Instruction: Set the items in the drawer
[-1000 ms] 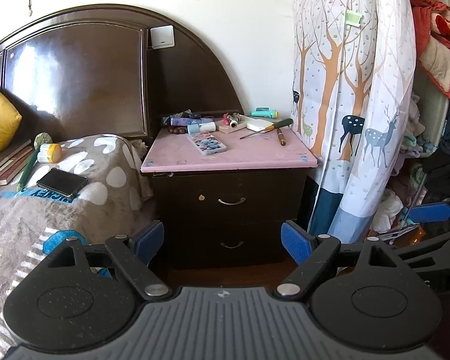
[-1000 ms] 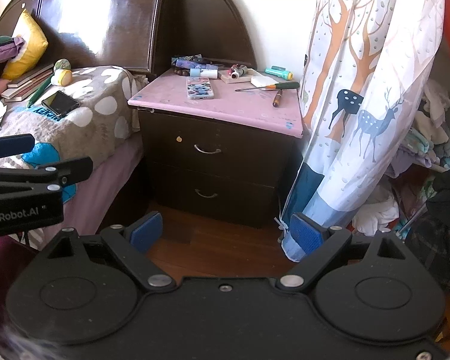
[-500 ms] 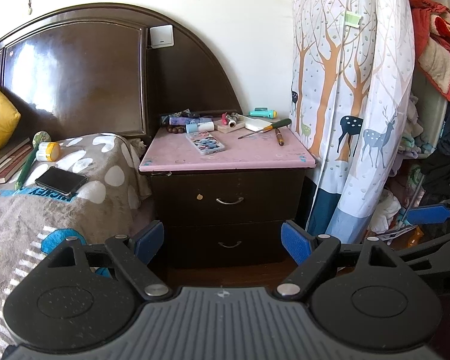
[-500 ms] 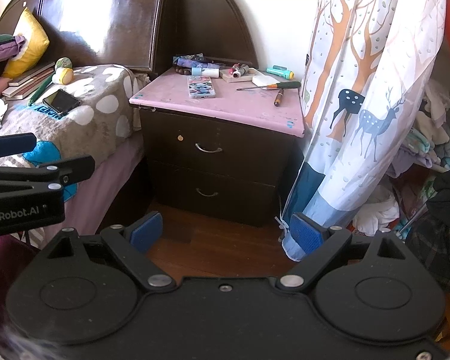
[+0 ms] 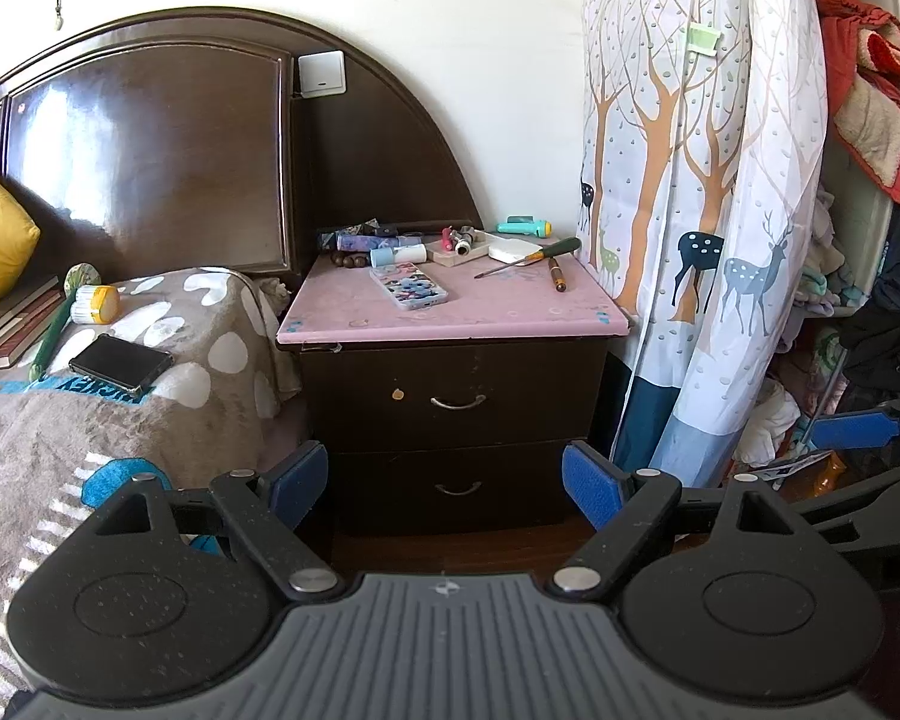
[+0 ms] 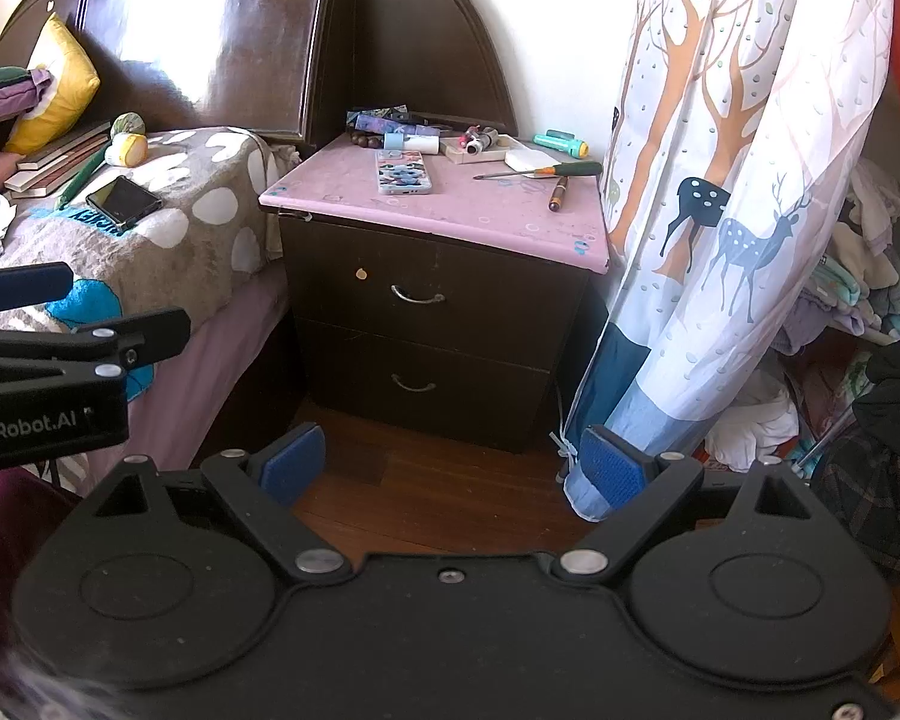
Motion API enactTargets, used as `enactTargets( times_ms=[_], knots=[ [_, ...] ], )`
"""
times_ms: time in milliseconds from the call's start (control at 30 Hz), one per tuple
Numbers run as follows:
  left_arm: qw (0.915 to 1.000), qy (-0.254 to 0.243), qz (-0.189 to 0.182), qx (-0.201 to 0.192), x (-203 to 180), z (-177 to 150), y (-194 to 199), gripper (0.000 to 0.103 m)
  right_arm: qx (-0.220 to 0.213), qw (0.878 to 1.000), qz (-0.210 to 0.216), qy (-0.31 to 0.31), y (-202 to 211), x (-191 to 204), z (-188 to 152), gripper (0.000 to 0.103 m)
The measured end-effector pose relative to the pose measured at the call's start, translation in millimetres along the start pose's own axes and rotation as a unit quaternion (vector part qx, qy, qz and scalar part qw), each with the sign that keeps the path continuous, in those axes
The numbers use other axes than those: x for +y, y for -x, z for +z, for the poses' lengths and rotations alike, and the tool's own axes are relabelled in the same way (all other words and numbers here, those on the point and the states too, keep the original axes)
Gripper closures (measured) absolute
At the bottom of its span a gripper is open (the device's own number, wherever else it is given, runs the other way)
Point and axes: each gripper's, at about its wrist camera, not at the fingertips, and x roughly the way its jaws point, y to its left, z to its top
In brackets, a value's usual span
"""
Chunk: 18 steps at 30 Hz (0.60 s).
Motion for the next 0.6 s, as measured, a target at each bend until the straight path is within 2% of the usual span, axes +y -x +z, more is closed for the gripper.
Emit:
enactTargets(
  times_ms=[600],
  knots=[
    [1.0,0.003,-0.001,0.0,4.4,-1.3,-2.8,0.017,0.0,1.0,0.001,0.004,0.7,1.7,-1.2,0.009]
  ],
)
